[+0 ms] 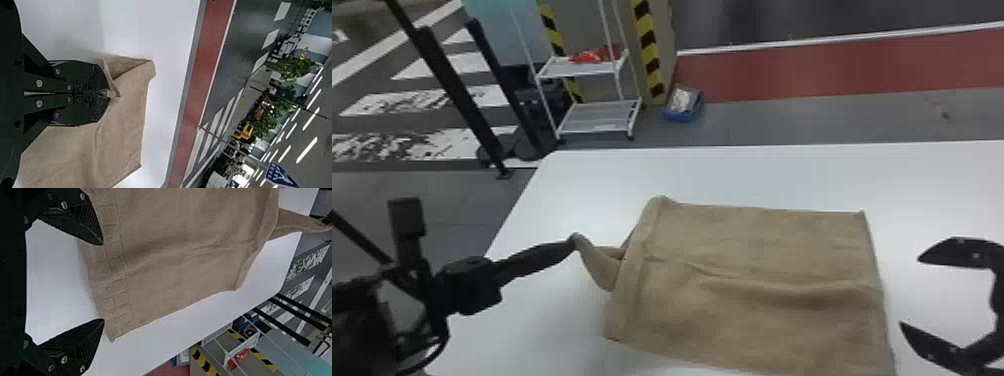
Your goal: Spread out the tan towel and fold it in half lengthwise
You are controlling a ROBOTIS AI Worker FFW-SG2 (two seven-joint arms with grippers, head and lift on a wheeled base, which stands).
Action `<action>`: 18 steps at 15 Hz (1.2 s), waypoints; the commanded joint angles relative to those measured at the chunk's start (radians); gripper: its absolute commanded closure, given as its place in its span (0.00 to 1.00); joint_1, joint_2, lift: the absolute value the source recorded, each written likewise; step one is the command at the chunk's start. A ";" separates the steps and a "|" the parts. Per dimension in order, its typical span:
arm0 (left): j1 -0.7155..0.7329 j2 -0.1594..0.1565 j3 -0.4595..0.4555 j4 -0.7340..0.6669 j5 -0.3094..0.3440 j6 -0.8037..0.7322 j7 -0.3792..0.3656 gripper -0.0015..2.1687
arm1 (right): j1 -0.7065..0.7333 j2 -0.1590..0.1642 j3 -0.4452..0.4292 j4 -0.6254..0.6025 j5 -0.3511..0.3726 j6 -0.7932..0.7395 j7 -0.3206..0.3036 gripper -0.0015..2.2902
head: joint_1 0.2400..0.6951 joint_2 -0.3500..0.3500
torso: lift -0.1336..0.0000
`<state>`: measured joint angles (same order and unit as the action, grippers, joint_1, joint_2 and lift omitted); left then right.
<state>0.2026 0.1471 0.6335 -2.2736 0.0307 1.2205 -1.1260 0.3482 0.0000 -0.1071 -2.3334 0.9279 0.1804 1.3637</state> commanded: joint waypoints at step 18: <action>-0.012 0.019 -0.014 0.057 0.006 -0.015 0.000 0.82 | 0.109 -0.008 0.155 0.088 0.258 0.012 0.003 0.11 | 1.00 0.95 | 0.07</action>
<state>0.1952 0.1651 0.6224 -2.2229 0.0368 1.2076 -1.1258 0.4540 -0.0066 0.0482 -2.2512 1.1750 0.1923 1.3637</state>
